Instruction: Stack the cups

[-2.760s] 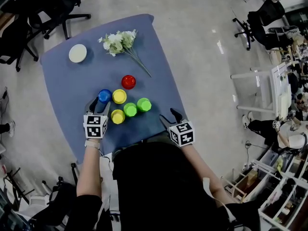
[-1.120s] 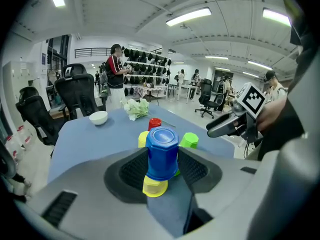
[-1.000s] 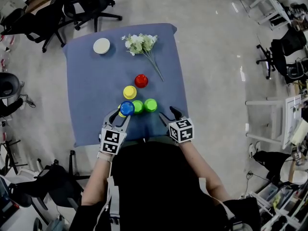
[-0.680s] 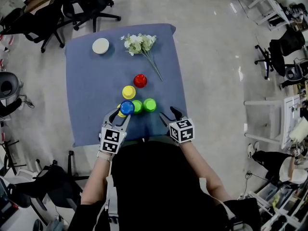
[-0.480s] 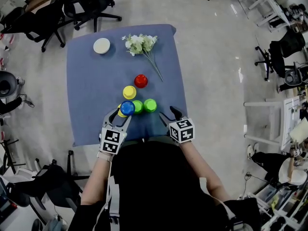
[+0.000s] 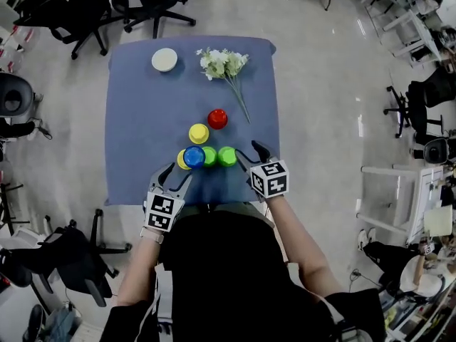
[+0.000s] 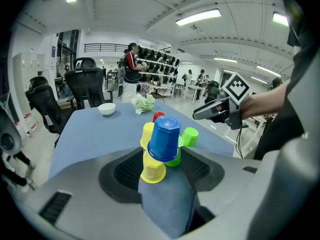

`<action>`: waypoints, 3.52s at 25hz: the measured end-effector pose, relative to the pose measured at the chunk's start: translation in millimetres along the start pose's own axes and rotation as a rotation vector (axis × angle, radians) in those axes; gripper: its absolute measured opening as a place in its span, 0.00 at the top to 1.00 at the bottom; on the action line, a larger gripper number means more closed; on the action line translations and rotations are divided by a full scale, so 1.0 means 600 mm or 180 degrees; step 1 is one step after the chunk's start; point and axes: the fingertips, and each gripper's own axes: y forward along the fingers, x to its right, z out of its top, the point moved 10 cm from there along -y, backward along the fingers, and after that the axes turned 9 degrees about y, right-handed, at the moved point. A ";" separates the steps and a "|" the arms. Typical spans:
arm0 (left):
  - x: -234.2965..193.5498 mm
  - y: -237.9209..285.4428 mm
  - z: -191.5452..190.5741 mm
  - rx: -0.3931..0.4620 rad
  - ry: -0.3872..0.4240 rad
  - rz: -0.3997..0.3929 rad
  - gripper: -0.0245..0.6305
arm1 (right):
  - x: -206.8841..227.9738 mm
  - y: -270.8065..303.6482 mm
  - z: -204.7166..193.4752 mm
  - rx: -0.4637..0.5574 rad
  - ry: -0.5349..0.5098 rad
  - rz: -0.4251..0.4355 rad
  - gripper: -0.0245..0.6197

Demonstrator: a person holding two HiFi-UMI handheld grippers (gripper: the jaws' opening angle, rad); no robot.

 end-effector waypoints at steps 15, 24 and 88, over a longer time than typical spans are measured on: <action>0.007 -0.072 -0.061 -0.0271 -0.0641 0.0669 0.61 | 0.009 0.161 0.091 -0.0302 -0.0600 0.0337 0.55; 0.016 -0.094 -0.084 -0.0361 -0.0920 0.0954 0.61 | -0.003 0.230 0.108 -0.0473 -0.0891 0.0406 0.55; -0.118 -0.028 -0.051 0.0015 -0.0406 0.0197 0.61 | -0.132 -0.003 -0.003 -0.0328 -0.0464 0.0308 0.54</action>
